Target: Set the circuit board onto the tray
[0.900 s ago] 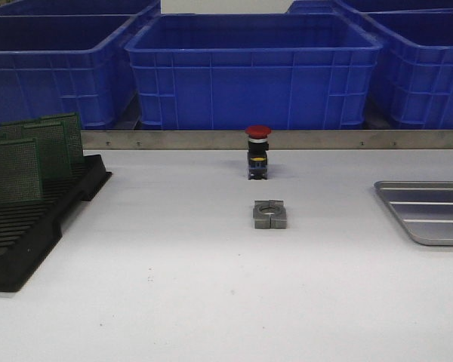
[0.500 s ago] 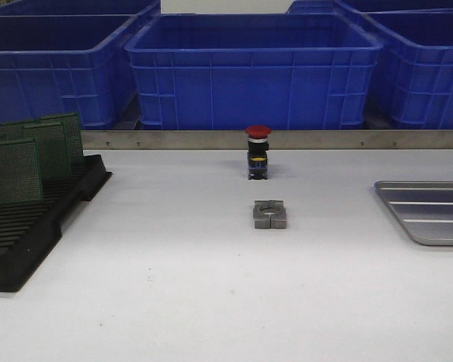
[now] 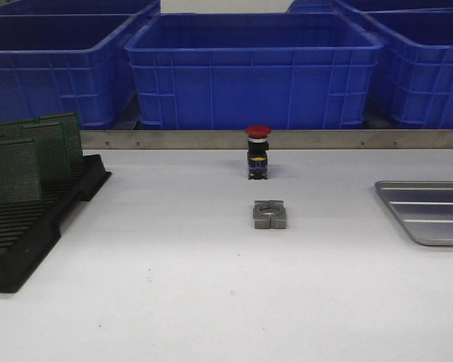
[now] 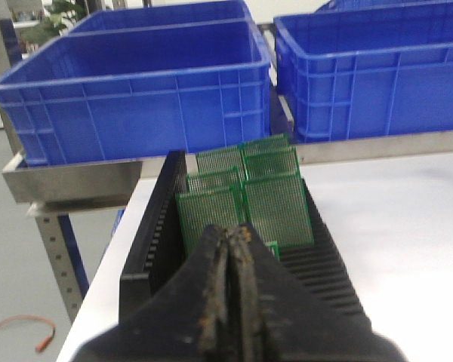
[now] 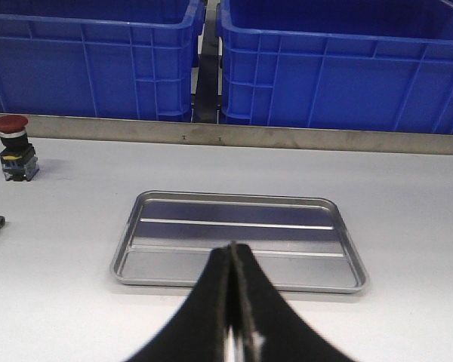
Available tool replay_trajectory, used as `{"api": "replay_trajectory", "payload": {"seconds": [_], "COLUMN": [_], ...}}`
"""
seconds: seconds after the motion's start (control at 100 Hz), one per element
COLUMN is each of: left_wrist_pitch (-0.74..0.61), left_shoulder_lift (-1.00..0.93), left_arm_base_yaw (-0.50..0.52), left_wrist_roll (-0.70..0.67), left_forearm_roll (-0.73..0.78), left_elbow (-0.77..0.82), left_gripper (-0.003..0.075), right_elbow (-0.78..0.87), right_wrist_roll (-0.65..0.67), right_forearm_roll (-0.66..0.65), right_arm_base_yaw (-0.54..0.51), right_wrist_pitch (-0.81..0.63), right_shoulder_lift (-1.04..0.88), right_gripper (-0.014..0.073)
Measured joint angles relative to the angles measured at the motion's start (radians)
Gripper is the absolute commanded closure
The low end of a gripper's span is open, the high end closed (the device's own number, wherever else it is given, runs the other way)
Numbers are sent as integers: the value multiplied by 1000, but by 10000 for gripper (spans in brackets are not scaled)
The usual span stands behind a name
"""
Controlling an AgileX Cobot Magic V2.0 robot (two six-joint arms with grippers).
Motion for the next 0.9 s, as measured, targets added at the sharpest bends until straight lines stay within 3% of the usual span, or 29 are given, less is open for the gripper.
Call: {"api": "replay_trajectory", "payload": {"seconds": [0.38, 0.62, 0.69, 0.84, 0.9], "left_wrist_pitch": [332, 482, 484, 487, 487], "left_shoulder_lift": [12, 223, 302, 475, 533], "left_arm_base_yaw": [0, 0, 0, 0, 0], "left_wrist_roll": [0, 0, 0, 4, 25], "left_forearm_roll": [14, -5, -12, -16, -16], "left_elbow": [-264, -390, -418, -477, -500], "left_gripper": [741, 729, 657, 324, 250], "right_elbow": [0, 0, 0, 0, 0], "right_wrist_roll": [0, 0, 0, 0, 0], "right_forearm_roll": [0, 0, 0, 0, 0], "right_arm_base_yaw": [0, 0, 0, 0, 0], "right_wrist_pitch": [0, 0, 0, 0, 0], "right_shoulder_lift": [0, 0, 0, 0, 0], "right_gripper": [655, 655, 655, 655, 655]}}
